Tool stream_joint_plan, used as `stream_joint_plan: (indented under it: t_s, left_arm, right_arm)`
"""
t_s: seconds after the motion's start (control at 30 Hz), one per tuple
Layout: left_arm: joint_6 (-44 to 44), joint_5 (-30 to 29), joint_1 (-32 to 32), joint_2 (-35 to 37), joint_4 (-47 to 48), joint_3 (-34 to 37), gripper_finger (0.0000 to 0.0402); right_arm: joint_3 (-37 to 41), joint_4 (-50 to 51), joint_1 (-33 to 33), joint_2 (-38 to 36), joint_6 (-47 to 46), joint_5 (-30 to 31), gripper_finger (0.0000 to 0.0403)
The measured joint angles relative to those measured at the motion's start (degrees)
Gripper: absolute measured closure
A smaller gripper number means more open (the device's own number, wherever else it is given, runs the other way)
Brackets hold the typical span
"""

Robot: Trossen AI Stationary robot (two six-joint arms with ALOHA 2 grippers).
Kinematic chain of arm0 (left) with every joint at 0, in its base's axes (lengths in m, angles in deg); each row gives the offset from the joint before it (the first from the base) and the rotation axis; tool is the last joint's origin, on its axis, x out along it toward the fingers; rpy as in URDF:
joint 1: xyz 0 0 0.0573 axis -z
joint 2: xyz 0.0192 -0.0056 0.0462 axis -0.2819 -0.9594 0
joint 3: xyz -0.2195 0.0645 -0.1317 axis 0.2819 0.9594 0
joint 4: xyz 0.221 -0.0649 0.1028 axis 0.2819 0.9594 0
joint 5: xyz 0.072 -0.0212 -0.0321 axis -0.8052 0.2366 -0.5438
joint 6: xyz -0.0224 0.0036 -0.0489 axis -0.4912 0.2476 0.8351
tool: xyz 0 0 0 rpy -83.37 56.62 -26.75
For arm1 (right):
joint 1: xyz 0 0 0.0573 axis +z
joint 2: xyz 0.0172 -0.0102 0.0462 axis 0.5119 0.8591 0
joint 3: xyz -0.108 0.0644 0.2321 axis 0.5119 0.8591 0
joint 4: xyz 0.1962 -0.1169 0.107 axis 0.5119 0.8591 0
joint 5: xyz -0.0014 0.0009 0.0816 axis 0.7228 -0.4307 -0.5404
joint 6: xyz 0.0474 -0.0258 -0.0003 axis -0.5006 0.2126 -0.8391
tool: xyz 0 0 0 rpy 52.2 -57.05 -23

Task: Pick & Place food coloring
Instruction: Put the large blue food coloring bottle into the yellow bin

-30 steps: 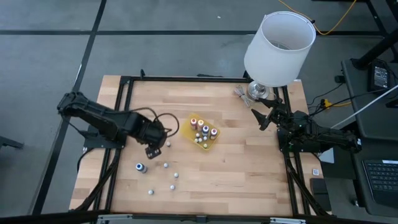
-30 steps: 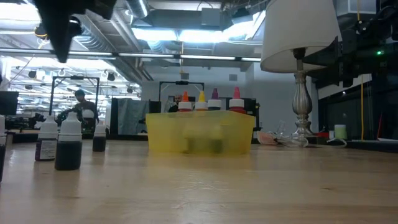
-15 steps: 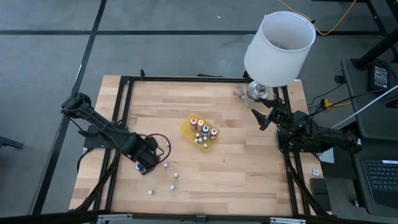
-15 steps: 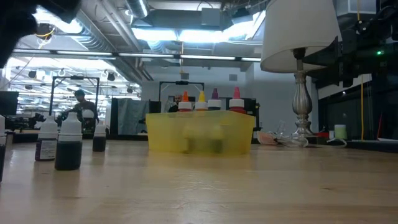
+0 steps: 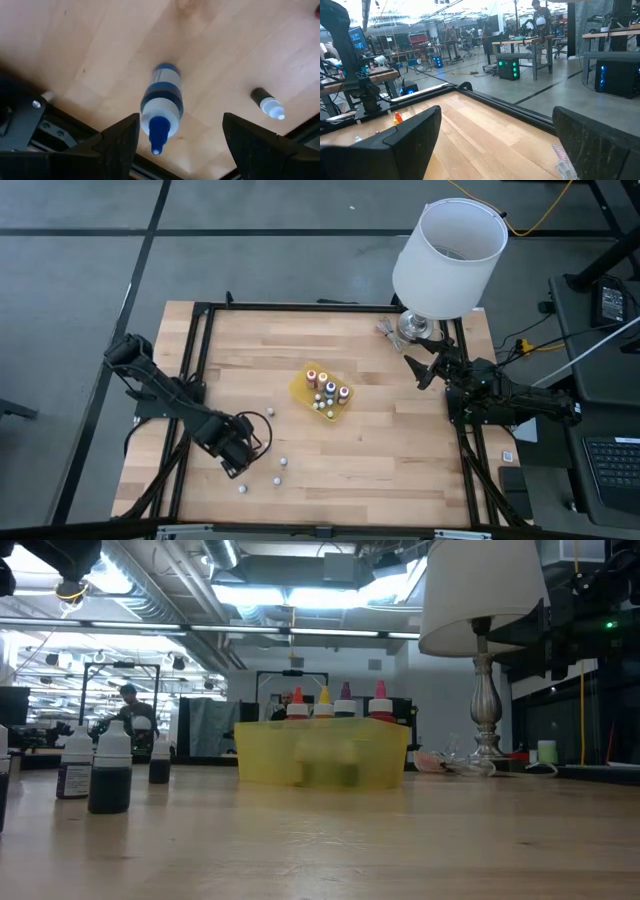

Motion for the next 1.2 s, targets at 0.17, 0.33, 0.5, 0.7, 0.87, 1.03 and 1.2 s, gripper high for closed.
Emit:
stream_joint_plan:
  t_s: [0.17, 0.33, 0.5, 0.7, 0.87, 1.03, 1.2]
  left_arm:
    - [1.07, -0.71, 0.9, -1.08, -0.01, 0.0, 0.0125]
    - [0.87, -0.82, 1.0, -1.3, -0.17, 0.44, 0.0125]
    - [1.23, 1.01, 1.0, -1.3, -0.61, 3.07, 0.0125]
    - [1.18, 0.35, 1.02, -1.28, -0.72, 3.61, 0.0125]
    - [1.09, -0.36, 0.95, -1.28, -0.7, 3.61, 0.0126]
    - [1.05, -0.39, 0.56, -1.26, -0.7, 3.61, 0.0153]
    - [1.05, -0.44, 0.54, -1.26, -0.67, 3.61, 0.0204]
  right_arm:
    - [-0.01, 0.01, 0.0, 0.0, 0.0, 0.0, 0.0022]
    - [0.0, -0.01, 0.0, 0.0, 0.0, 0.0, 0.0022]
    - [-0.01, -0.01, 0.0, 0.0, 0.0, 0.0, 0.0022]
    - [-0.01, -0.01, 0.0, 0.0, 0.0, 0.0, 0.0022]
    - [-0.01, -0.01, 0.0, 0.0, 0.0, 0.0, 0.0022]
    - [-0.01, -0.01, 0.0, 0.0, 0.0, 0.0, 0.0022]
    - [-0.01, 0.0, 0.0, 0.0, 0.0, 0.0, 0.0022]
